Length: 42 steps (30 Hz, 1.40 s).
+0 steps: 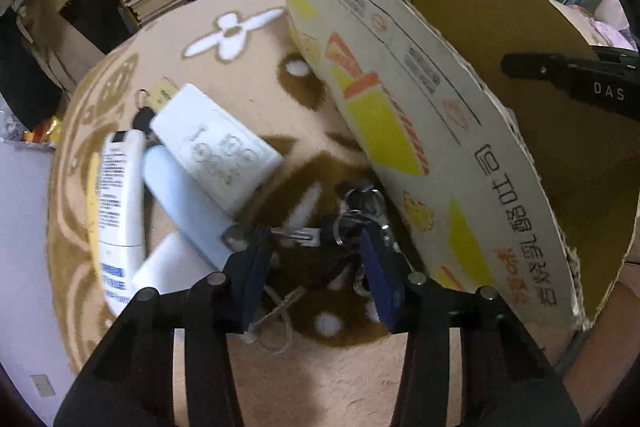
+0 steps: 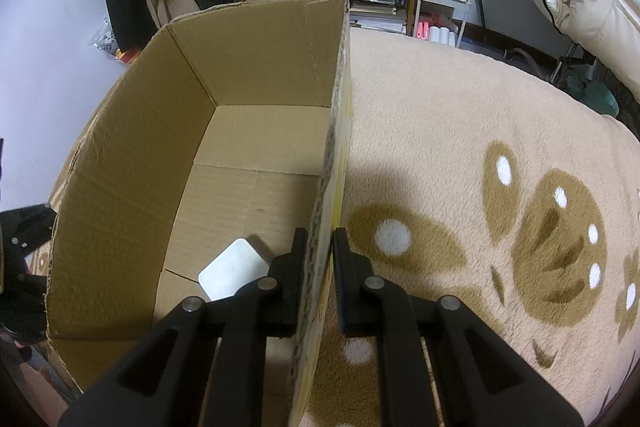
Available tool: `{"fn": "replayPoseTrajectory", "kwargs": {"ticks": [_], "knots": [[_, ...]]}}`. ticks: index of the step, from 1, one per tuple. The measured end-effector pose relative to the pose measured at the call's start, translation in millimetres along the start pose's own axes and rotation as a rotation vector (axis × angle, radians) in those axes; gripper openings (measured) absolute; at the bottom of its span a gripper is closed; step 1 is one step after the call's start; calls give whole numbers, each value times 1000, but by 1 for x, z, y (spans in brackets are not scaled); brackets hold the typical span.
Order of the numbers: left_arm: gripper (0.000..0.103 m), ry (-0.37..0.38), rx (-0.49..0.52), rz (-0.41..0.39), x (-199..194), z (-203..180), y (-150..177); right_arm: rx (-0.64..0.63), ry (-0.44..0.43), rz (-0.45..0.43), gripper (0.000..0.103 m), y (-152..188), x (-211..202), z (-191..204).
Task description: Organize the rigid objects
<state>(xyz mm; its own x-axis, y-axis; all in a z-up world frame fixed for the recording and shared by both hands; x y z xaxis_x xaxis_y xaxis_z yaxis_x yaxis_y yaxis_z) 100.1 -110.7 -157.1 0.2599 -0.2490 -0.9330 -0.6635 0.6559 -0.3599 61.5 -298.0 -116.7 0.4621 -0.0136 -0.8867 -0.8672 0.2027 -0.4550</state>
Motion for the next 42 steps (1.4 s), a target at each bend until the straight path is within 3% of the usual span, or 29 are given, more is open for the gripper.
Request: {"fn": "replayPoseTrajectory", "kwargs": {"ticks": [11, 20, 25, 29, 32, 42], "knots": [[44, 13, -71, -12, 13, 2, -1, 5, -2, 8, 13, 1, 3, -4], [40, -29, -135, -44, 21, 5, -7, 16, 7, 10, 13, 3, 3, -5], [24, -11, -139, -35, 20, 3, -7, 4, 13, 6, 13, 3, 2, 2], [21, -24, -176, -49, 15, 1, -4, 11, 6, 6, 13, 4, 2, 1], [7, -9, -225, -67, 8, 4, -3, 9, 9, 6, 13, 3, 2, 1], [3, -19, -254, -116, -5, 15, -3, 11, 7, 6, 13, 3, 2, 1]]}}
Point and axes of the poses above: each gripper's, at about its wrist camera, not at the fingertips, and x roughly the way its jaws point, z to its left, y to its underside, the point moved 2 cm from there along x, roughly the way its jaws point, and after that the axes turned 2 degrees about -x, right-handed, at the moved point
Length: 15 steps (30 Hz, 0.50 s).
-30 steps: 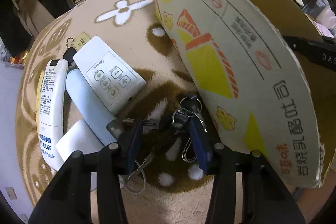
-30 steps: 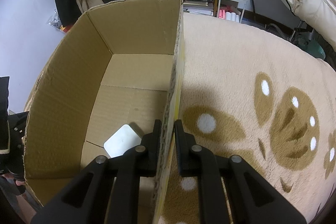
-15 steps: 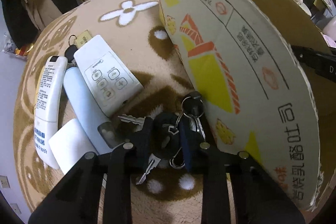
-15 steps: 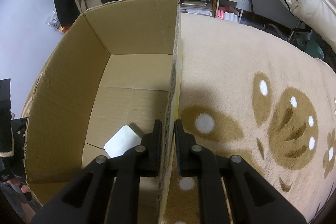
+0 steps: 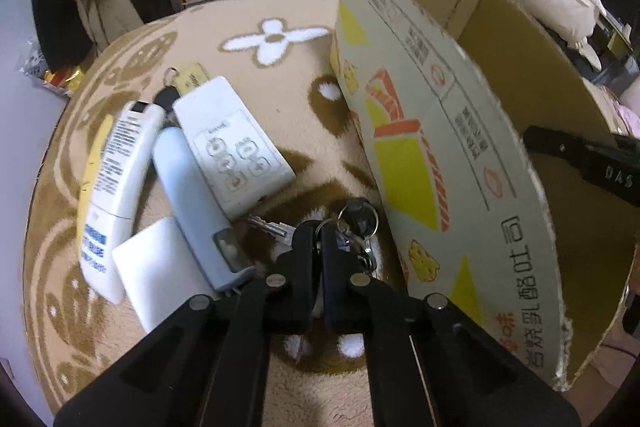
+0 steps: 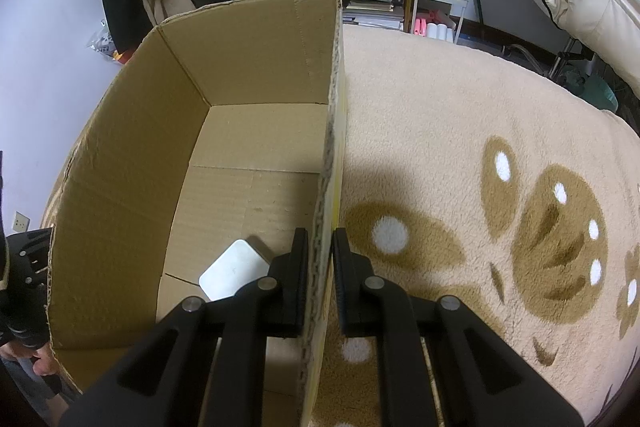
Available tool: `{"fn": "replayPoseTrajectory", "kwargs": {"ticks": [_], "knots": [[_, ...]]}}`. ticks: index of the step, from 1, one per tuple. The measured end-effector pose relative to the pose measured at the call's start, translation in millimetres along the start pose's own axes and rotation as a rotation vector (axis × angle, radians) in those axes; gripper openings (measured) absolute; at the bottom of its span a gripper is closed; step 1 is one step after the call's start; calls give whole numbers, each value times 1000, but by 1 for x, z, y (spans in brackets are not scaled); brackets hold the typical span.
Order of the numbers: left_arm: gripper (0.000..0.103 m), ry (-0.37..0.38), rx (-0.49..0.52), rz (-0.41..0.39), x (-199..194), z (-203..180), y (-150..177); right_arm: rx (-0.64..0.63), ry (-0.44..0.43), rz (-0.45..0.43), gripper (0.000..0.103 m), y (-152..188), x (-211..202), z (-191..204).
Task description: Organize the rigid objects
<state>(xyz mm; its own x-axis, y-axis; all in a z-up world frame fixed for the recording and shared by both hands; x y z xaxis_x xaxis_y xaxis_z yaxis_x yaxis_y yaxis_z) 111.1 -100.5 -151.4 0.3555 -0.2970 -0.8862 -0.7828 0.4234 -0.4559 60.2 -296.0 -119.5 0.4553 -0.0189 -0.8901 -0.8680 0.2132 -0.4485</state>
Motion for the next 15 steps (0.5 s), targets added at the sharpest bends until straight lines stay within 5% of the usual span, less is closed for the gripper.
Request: {"fn": "replayPoseTrajectory", "kwargs": {"ticks": [15], "knots": [[3, -165, -30, -257, -87, 10, -26, -2, -2, 0, 13, -1, 0, -1]]}}
Point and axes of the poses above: each gripper's, at about its wrist camera, not at the fingertips, and x roughly the way its jaws point, z to its left, y to its underside, the point moved 2 cm from there along x, roughly the way its jaws point, and after that the axes turned 2 degrees about -x, right-handed, at the moved point
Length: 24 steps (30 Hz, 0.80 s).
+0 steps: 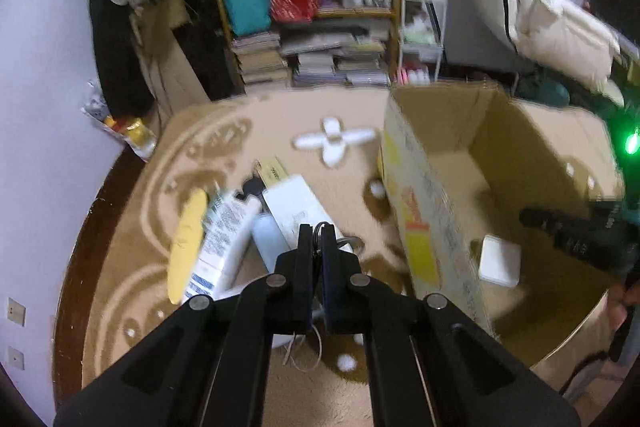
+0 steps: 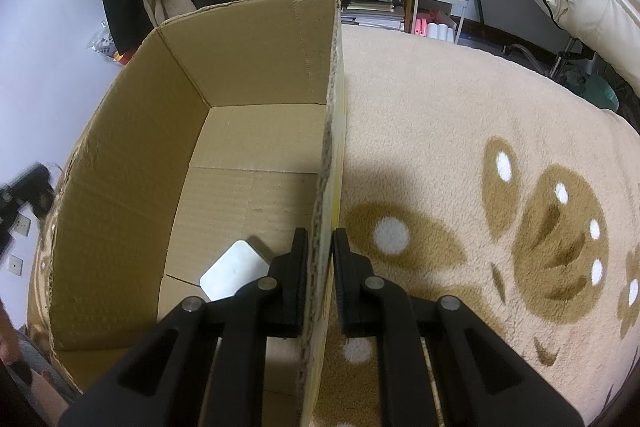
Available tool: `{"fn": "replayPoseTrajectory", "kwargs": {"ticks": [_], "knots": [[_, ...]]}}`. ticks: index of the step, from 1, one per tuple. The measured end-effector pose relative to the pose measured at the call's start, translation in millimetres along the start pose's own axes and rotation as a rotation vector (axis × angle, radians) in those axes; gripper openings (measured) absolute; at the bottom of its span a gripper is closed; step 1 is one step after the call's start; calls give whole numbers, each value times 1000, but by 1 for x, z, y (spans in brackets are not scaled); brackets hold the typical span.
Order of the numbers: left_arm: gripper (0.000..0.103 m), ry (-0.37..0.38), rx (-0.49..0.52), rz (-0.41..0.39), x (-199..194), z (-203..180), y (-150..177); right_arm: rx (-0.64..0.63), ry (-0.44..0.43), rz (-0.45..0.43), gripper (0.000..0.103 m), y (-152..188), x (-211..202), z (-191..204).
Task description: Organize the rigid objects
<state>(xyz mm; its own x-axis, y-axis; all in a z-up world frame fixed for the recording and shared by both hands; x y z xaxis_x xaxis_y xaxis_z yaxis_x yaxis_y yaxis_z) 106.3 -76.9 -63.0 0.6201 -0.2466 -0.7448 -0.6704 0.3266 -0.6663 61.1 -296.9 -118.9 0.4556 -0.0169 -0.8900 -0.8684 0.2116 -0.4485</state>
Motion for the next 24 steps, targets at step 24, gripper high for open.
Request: {"fn": "replayPoseTrajectory", "kwargs": {"ticks": [24], "knots": [[0, 117, 79, -232, -82, -86, -80, -3, 3, -1, 13, 0, 2, 3]]}}
Point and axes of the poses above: each gripper's, at about its wrist camera, not at the fingertips, and x roughly the way its jaws point, z to its left, y to its underside, the point moved 2 cm from there along x, roughly the way its jaws point, and after that the axes turned 2 degrees about -x, right-handed, at the moved point
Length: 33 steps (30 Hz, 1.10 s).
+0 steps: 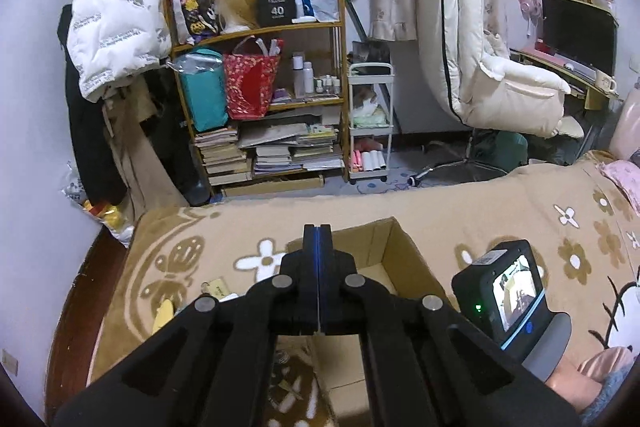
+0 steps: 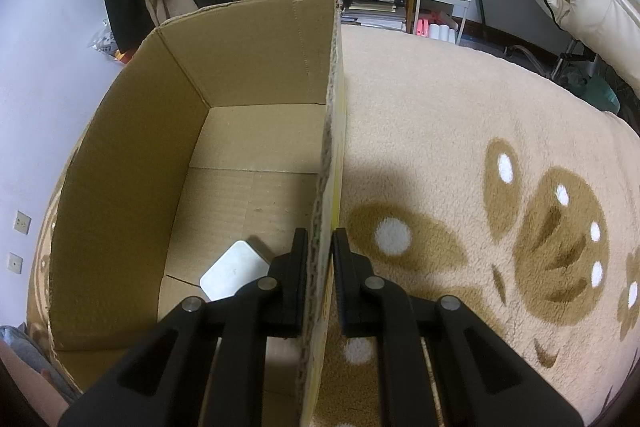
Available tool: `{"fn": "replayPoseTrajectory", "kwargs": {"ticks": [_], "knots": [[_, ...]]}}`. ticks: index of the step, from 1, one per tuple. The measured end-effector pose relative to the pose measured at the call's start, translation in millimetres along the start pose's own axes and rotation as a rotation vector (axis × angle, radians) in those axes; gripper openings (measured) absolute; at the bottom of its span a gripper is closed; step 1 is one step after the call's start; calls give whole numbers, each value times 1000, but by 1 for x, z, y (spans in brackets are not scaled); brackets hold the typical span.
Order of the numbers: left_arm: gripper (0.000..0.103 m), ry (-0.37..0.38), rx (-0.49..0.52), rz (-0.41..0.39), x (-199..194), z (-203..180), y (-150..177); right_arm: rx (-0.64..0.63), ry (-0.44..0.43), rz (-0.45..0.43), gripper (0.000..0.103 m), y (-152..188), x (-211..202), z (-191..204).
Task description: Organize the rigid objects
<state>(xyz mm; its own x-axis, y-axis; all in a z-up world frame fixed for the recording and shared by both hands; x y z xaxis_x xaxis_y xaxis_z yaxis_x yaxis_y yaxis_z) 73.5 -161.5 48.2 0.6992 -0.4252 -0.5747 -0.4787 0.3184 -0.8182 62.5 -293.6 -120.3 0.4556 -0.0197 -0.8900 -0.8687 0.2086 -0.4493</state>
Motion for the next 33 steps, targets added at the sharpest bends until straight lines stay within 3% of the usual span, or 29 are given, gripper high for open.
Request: {"fn": "replayPoseTrajectory", "kwargs": {"ticks": [9, 13, 15, 17, 19, 25, 33], "knots": [[6, -30, -53, 122, 21, 27, 28, -1, -1, 0, 13, -1, 0, 4], [22, -45, -92, 185, 34, 47, 43, -2, 0, 0, 13, -1, 0, 4], [36, -52, -117, 225, 44, 59, 53, -2, 0, 0, 13, -1, 0, 3], [78, -71, -132, 238, 50, 67, 62, -1, -1, 0, 13, -1, 0, 3], [93, -92, -129, 238, 57, 74, 69, -1, -1, 0, 13, -1, 0, 3], [95, -113, -144, 326, 84, 96, 89, -2, -2, 0, 13, 0, 0, 4], [95, -79, -112, 365, 102, 106, 113, -8, -2, -3, 13, 0, 0, 5]]}}
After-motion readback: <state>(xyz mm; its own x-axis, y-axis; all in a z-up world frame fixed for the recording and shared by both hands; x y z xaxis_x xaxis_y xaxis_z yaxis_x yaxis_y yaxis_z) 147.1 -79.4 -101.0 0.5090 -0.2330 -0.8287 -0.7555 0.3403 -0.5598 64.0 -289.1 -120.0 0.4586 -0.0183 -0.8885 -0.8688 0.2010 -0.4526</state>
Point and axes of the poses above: each gripper's, at about its wrist camera, not at the fingertips, and x roughly the way its jaws point, z to its left, y to its underside, the point moved 2 cm from there along x, roughly the way its jaws point, and after that the axes turned 2 degrees about -x, right-handed, at the moved point
